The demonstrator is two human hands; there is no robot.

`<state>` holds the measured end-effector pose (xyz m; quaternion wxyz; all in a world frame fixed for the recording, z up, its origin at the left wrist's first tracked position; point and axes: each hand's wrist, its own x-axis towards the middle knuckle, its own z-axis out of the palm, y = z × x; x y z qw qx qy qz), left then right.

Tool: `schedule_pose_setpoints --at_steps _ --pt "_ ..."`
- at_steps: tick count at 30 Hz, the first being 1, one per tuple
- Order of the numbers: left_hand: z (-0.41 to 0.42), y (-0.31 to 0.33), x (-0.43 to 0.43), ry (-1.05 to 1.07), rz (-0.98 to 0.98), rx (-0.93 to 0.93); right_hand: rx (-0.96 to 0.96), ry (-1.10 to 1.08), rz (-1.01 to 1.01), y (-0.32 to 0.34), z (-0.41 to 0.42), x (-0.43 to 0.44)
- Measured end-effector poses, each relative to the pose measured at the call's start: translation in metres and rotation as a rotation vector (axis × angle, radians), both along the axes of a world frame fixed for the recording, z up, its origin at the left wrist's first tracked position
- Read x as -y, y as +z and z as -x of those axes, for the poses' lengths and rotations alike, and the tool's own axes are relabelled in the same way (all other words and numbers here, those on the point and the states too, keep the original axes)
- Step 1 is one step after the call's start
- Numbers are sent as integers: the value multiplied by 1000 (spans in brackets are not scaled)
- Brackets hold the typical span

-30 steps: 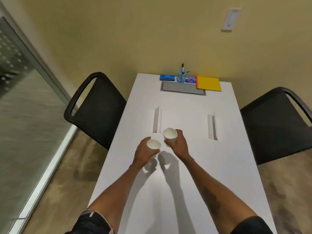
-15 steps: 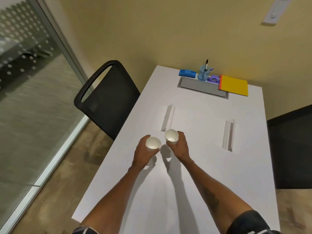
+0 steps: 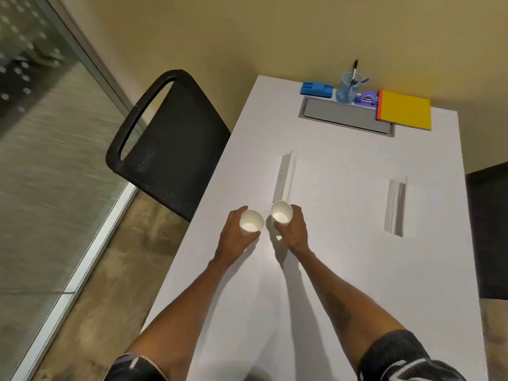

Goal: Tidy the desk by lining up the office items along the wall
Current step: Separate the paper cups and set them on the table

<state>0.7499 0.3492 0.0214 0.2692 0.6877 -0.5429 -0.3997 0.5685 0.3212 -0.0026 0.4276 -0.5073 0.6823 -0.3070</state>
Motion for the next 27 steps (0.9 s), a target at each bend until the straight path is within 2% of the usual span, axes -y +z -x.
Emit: schedule_pose_setpoints --at_steps 11,27 --pt "-16 -18 11 -69 1 19 25 -79 -36 -29 -18 9" --pt "-18 -20 5 -96 24 -7 20 -58 -49 -29 -21 -4"
